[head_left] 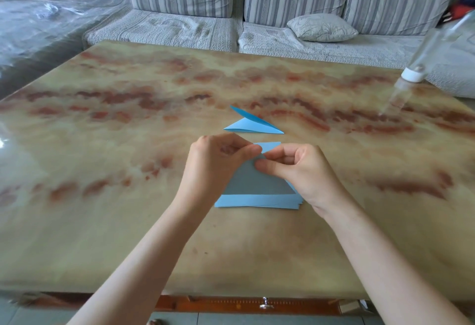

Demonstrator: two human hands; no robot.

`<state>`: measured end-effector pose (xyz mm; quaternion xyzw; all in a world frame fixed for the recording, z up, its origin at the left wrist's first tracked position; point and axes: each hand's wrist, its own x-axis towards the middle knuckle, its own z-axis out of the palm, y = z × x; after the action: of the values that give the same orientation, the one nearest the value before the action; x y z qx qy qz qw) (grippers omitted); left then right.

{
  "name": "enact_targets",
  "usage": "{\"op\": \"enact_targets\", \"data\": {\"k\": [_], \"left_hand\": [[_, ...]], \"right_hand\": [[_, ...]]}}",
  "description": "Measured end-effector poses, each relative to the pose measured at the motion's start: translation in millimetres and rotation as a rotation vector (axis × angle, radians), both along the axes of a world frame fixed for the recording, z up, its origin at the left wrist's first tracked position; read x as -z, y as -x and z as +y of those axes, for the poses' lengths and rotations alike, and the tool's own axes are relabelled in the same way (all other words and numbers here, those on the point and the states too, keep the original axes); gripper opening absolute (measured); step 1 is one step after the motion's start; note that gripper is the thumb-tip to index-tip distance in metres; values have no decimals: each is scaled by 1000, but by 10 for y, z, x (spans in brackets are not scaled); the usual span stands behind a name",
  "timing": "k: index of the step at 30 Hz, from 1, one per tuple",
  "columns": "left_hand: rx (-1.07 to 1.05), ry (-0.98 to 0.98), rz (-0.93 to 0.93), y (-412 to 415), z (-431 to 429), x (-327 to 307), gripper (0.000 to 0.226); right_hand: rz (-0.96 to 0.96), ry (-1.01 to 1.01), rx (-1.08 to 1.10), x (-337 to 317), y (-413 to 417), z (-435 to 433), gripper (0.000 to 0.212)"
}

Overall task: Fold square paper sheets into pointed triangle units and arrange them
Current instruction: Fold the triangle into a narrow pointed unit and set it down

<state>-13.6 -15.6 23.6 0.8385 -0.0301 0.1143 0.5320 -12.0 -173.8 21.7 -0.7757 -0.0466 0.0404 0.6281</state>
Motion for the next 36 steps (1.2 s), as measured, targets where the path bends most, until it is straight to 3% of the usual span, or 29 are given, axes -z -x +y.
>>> {"op": "enact_targets", "data": {"k": [6, 14, 18, 24, 26, 30, 36], "left_hand": [[119, 51, 186, 17, 137, -3, 8], [88, -13, 76, 50, 158, -29, 17], [102, -25, 80, 57, 154, -49, 12], [116, 12, 101, 86, 95, -44, 8], [123, 32, 122, 74, 117, -33, 5], [137, 56, 185, 56, 171, -24, 4], [87, 47, 200, 36, 313, 27, 10]], "right_hand": [[29, -1, 74, -18, -14, -92, 15], [19, -14, 96, -14, -11, -89, 14], [-8, -37, 22, -60, 12, -66, 33], [14, -117, 84, -39, -25, -18, 6], [69, -195, 117, -67, -50, -57, 8], [85, -200, 159, -105, -85, -146, 33], [25, -175, 267, -100, -136, -275, 18]]}}
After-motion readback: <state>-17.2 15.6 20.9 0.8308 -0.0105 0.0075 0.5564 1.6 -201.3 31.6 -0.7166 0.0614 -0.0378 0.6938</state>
